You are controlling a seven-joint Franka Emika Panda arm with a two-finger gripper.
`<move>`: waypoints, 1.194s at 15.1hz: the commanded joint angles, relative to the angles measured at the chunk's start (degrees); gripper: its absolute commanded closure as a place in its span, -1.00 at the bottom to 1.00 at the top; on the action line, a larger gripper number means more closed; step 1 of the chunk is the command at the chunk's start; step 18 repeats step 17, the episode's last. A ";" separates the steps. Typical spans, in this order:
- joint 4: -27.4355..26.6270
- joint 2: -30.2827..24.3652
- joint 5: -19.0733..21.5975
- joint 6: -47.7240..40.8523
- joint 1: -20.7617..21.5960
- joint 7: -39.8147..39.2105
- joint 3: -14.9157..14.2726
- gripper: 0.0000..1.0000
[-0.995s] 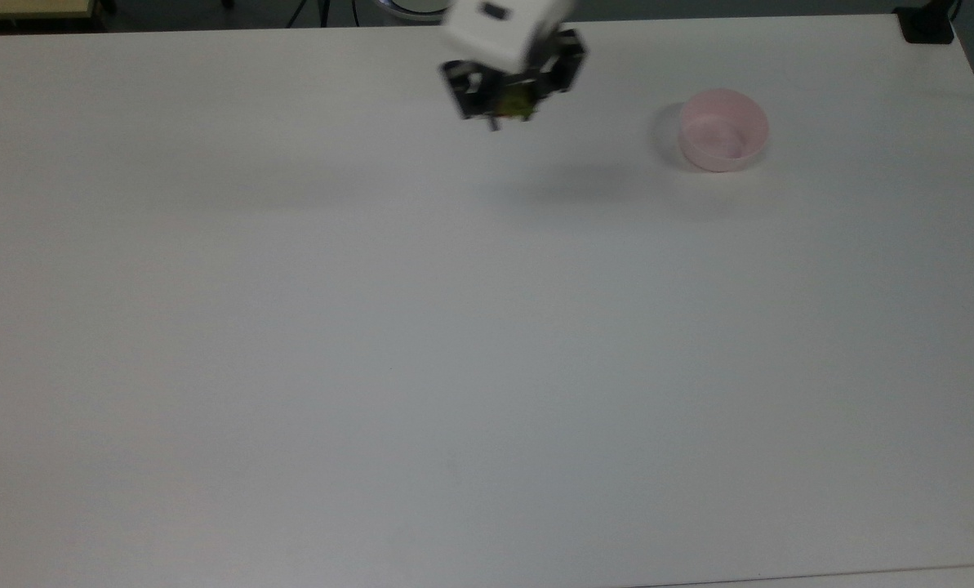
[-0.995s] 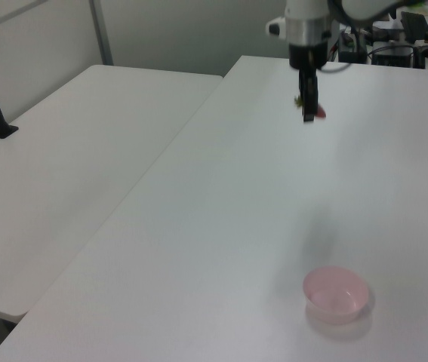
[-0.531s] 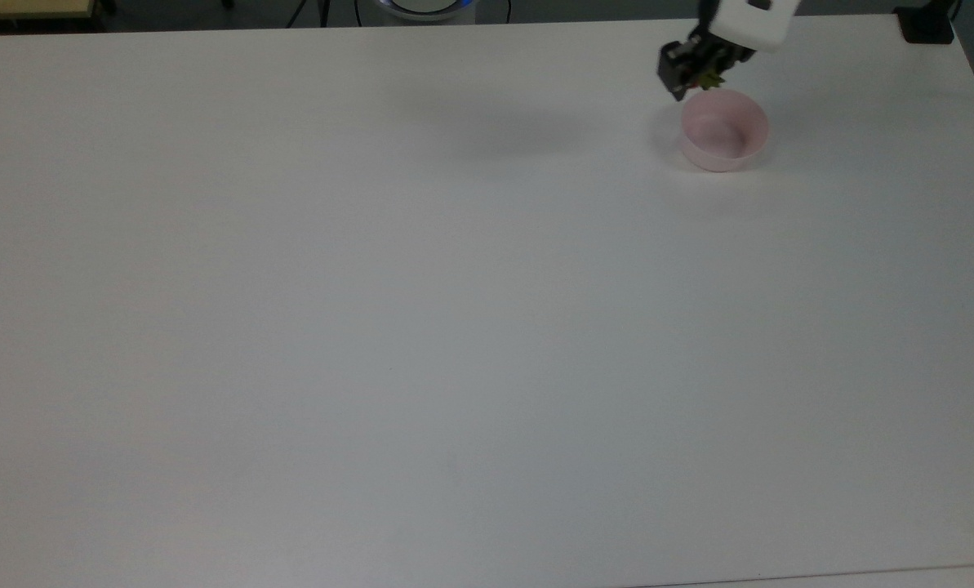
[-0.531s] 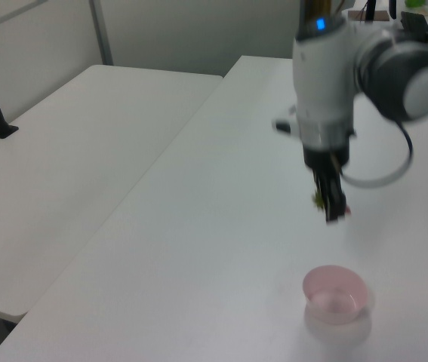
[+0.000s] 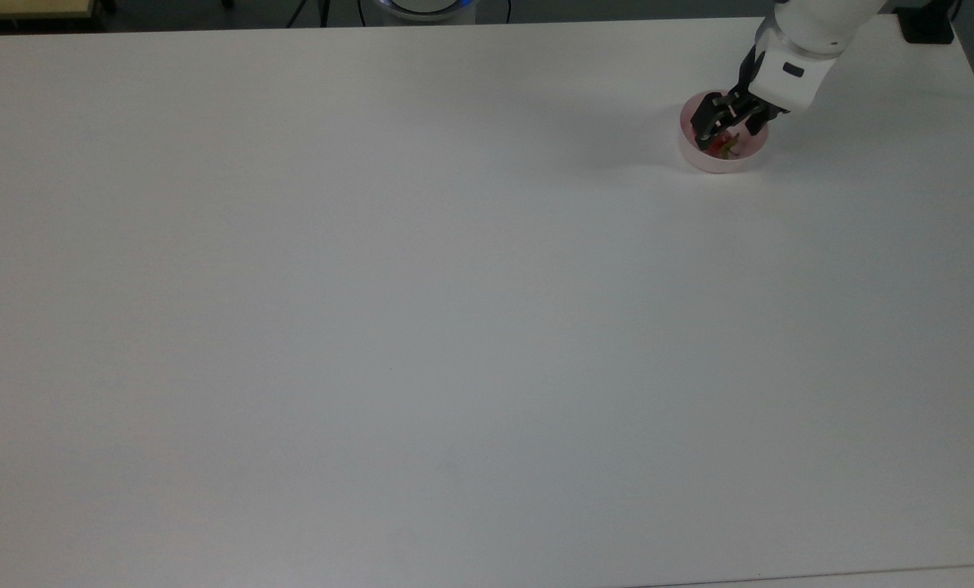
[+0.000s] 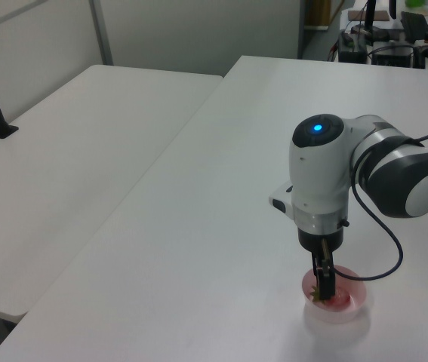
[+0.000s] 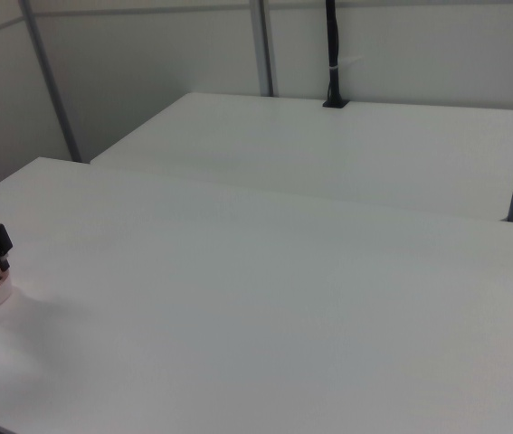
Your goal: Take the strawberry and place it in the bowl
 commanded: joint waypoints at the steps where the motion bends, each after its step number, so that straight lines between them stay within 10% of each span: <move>1: -0.15 -7.21 0.31 -5.73 -1.77 1.22 0.16 -1.00; 11: 2.92 -20.86 -3.38 -17.88 -39.37 -18.37 0.07 -1.00; 18: 2.92 -20.33 -3.21 -17.27 -45.19 -19.52 -0.01 -1.00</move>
